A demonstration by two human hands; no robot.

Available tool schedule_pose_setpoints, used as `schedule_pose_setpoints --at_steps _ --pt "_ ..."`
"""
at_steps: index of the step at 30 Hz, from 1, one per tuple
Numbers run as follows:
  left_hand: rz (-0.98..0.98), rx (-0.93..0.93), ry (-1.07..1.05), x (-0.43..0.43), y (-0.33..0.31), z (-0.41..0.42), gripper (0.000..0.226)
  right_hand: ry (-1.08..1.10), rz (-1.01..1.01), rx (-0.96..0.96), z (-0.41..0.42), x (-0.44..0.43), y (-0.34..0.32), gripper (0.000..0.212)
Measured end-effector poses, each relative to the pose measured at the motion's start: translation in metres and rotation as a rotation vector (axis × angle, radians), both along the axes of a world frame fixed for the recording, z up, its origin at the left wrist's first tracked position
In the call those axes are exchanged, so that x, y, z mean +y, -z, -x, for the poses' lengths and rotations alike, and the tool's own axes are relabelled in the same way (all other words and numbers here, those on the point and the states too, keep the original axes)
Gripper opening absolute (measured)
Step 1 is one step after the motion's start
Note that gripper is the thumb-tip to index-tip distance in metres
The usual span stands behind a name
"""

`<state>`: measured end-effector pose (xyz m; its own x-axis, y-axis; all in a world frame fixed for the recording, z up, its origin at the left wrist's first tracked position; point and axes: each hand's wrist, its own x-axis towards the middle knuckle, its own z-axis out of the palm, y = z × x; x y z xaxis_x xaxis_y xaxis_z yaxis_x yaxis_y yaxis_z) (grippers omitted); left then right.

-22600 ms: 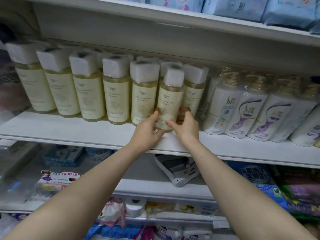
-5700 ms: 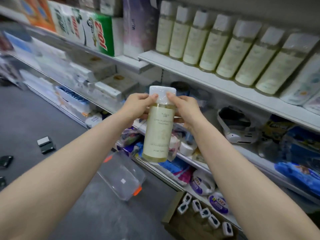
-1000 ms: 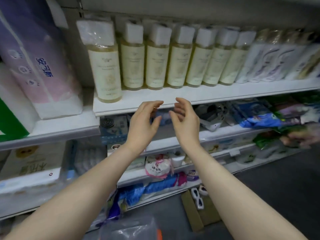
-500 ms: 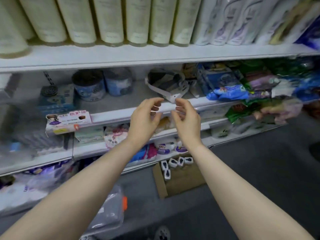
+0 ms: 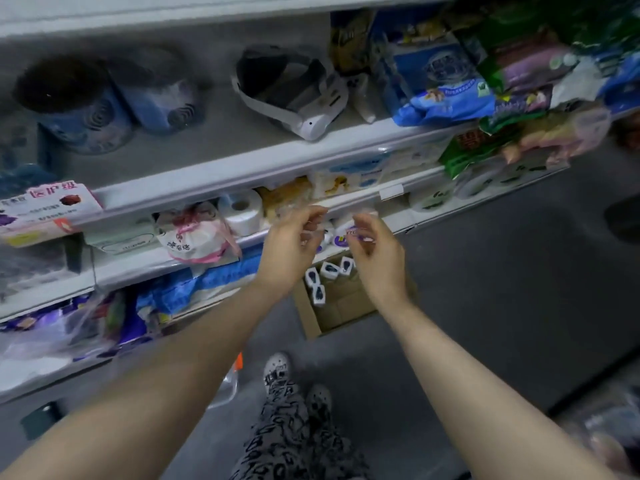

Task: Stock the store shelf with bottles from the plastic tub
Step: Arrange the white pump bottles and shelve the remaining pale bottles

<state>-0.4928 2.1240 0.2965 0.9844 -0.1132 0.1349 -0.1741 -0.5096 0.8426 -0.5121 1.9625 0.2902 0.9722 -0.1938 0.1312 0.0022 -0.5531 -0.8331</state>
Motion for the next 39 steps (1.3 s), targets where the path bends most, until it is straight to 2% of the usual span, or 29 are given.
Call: schedule_pose_setpoints --at_steps 10,16,24,39 --pt "-0.043 0.211 0.050 -0.005 0.100 -0.022 0.038 0.084 0.035 0.204 0.002 -0.020 0.095 0.034" --pt "-0.092 0.339 0.069 -0.011 0.183 -0.032 0.040 0.088 0.051 0.275 0.001 -0.028 0.161 0.031" --pt "-0.156 0.497 0.094 -0.017 0.308 -0.034 0.041 0.085 0.054 0.453 0.000 -0.043 0.287 0.030" --pt "-0.180 0.616 0.059 -0.035 0.519 -0.041 0.050 0.096 0.032 0.666 -0.019 -0.035 0.496 0.027"
